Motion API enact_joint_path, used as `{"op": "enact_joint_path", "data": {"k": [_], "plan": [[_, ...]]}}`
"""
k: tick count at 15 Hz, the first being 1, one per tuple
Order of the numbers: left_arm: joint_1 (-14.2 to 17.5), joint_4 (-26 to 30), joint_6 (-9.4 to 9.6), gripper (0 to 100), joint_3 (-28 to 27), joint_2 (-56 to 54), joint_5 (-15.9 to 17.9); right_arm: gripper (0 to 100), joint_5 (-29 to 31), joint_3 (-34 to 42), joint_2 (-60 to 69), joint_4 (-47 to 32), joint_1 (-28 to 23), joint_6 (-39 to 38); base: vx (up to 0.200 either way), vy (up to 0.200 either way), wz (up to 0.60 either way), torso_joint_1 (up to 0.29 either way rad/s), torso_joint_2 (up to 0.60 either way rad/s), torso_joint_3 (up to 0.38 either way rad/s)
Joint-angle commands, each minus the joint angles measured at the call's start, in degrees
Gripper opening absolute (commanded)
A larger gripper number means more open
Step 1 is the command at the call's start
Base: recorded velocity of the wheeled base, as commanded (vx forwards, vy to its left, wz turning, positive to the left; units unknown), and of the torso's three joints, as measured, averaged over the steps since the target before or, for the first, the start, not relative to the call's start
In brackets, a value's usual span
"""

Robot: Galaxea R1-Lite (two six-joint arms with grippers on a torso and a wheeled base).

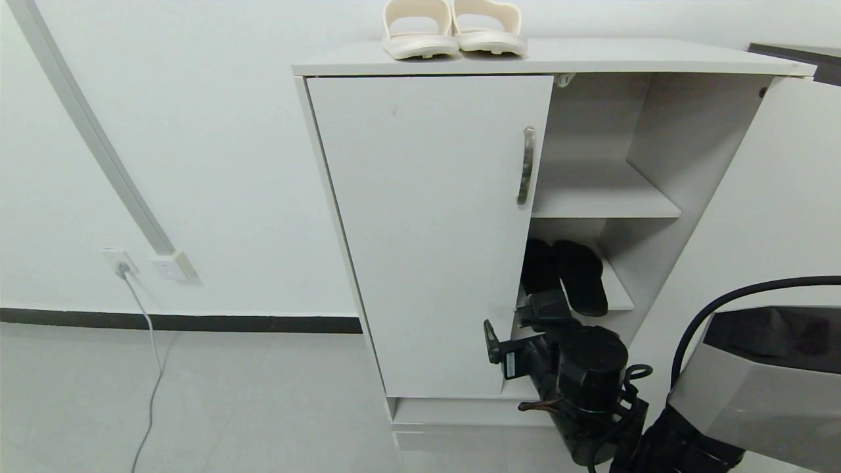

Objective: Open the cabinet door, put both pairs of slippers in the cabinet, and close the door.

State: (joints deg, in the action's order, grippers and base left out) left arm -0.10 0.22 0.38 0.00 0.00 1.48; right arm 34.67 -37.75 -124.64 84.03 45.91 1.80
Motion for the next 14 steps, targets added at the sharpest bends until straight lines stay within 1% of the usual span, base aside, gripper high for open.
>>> {"op": "enact_joint_path", "data": {"k": [1, 4, 5, 7, 11, 14], "plan": [[0.0, 0.0, -0.03, 0, 0.0, 0.1, 0.0, 100, 0.0, 0.3, 0.3, 0.1, -0.1, 0.0, 0.0, 0.0, 0.0, 0.0, 0.0, 0.0], [0.0, 0.0, -0.03, 0, 0.0, 0.1, 0.0, 100, 0.0, 0.2, 0.3, 0.1, 0.0, 0.1, 0.0, 0.0, 0.0, 0.0, 0.0, 0.0], [0.0, 0.0, -0.03, 0, 0.0, 0.1, 0.0, 100, 0.0, 0.2, 0.3, 0.1, 0.1, 0.0, 0.0, 0.0, 0.0, 0.002, -0.17, -0.207], [0.0, 0.0, -0.03, 0, 0.0, 0.1, 0.0, 100, 0.0, 0.3, 0.4, 0.1, 0.6, 0.0, 0.0, 0.0, 0.0, 0.007, -0.17, -0.32], [0.0, 0.0, -0.03, 0, 0.0, 0.1, 0.0, 100, 0.0, 0.8, 0.4, 0.8, 1.1, 0.0, 0.0, 0.0, 0.0, 0.035, -0.47, -0.372], [0.0, 0.0, 0.06, 0, 0.0, 0.1, 0.0, 100, 0.0, 0.8, 0.4, 0.9, 1.4, 0.1, 0.0, 0.0, 0.0, 0.106, -0.46, -0.364]]}}
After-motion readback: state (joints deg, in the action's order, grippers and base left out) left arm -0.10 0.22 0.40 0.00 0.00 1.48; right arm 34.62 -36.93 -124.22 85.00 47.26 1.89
